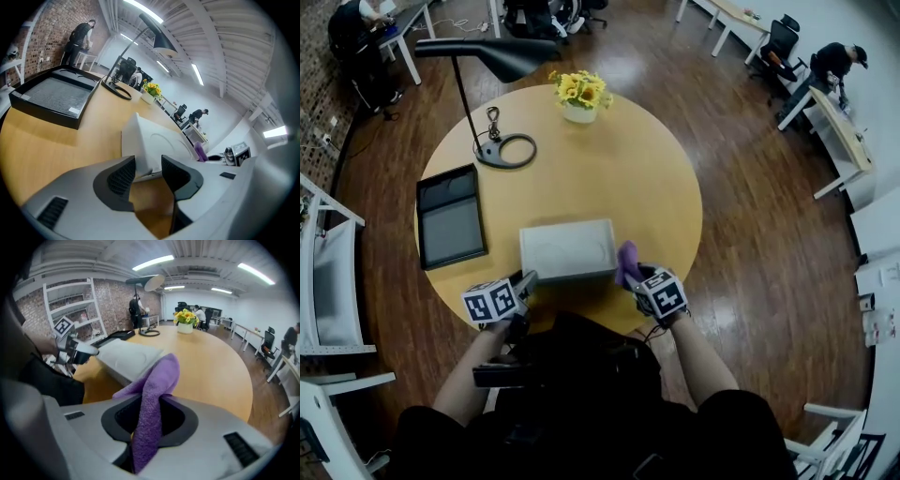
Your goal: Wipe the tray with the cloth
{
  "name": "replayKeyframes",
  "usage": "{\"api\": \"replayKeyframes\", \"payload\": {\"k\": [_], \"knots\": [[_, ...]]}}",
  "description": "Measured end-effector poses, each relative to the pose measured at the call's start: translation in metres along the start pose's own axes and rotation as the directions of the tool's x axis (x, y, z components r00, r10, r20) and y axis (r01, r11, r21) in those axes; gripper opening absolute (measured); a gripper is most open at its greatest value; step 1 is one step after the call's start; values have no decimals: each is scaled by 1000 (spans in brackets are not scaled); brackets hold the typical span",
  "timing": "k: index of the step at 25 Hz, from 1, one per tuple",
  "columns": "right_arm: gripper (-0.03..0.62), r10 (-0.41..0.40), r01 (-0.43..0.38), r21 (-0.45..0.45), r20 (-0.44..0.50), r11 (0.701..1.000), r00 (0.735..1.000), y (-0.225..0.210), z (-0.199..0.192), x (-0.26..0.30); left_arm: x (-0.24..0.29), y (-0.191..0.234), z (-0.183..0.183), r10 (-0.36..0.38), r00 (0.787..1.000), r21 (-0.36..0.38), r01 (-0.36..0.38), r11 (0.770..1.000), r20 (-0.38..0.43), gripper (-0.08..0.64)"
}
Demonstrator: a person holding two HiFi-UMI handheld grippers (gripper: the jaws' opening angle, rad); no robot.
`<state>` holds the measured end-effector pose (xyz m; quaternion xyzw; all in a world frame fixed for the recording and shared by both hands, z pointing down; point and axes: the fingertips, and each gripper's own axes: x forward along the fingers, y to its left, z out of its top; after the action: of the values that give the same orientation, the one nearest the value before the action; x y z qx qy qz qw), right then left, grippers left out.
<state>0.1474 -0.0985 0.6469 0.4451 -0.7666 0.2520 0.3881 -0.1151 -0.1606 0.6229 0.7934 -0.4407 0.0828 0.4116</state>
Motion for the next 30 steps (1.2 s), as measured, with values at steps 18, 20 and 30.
{"api": "replayKeyframes", "payload": {"k": [18,20,30], "knots": [[149,-219,210,126,55,969,974,-90,22,-56,-34,-6,88,-56,963,-17,63,998,262,146],[176,-249,236,148,78,960,965,-98,27,-60,-41,-10,97,-69,955,-36,83,996,288,146],[5,-329,146,359,523,922,786,-96,84,-127,-88,-55,137,-178,880,335,23,942,441,36]]}}
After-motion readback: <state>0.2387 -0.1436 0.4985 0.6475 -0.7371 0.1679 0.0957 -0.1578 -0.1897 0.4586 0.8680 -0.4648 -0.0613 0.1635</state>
